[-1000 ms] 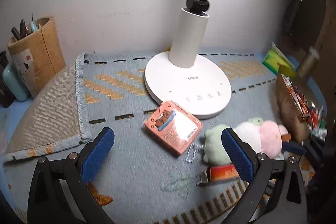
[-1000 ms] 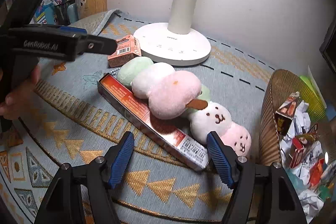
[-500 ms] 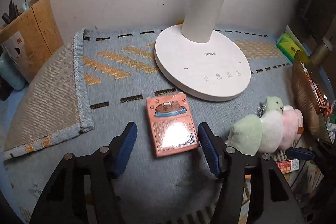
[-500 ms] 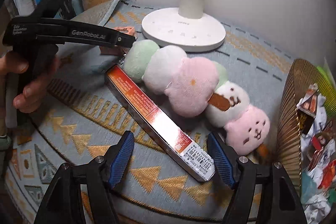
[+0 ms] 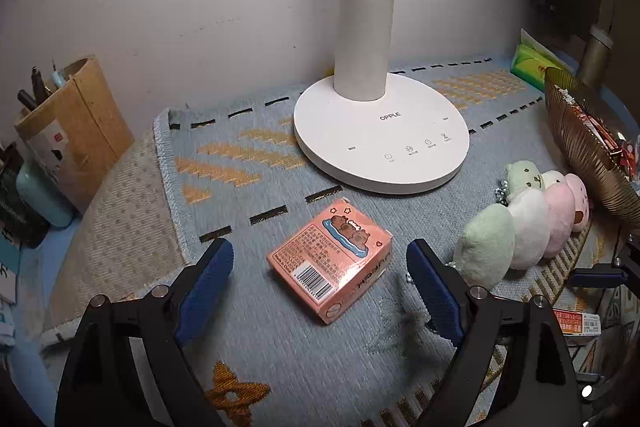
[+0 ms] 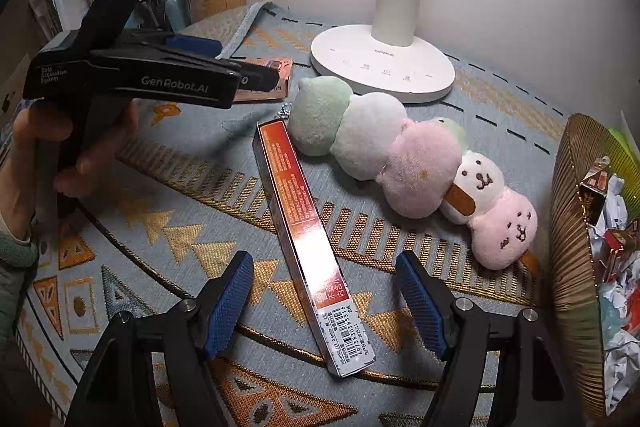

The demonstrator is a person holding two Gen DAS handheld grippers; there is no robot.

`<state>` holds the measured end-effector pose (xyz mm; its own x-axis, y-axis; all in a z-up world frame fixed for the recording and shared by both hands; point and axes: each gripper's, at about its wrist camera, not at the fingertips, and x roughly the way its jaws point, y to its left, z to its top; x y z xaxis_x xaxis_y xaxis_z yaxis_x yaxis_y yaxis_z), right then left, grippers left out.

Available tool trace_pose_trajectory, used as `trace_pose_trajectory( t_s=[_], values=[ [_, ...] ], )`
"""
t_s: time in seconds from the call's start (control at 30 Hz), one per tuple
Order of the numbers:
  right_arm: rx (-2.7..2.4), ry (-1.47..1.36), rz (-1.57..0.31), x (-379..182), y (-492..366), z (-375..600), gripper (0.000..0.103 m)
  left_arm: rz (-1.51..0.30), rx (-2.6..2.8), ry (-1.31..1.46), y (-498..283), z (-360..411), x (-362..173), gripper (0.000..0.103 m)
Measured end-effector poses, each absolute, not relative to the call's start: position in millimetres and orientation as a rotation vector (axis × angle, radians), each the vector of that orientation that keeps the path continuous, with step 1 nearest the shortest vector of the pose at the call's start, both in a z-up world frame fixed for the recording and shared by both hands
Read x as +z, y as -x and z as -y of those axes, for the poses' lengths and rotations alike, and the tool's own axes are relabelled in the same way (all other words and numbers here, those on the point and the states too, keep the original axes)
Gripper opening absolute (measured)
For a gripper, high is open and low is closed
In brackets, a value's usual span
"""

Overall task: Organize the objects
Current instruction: 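Grasp the pink snack box with the left gripper while the right grasps the long orange box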

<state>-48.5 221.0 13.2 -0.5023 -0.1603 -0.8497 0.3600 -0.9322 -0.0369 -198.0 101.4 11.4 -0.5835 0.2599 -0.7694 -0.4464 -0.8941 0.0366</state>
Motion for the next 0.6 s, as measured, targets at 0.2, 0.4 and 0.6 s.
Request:
trace_pose_trajectory(
  t_s=[0.2,0.4,0.6],
  values=[
    [-2.501,-1.276,-0.235,10.5,48.0,-233.6,0.073,-0.296,2.376,1.149,195.9,-101.1,2.9,0.074],
    [-2.479,-1.226,-0.254,13.8,34.9,-222.2,0.022,-0.361,2.433,1.129,186.3,-107.1,3.9,0.048],
    [-2.454,-1.221,-0.278,18.3,-5.5,-207.7,0.017,-0.276,2.432,1.151,143.0,-90.7,12.4,0.044]
  ],
)
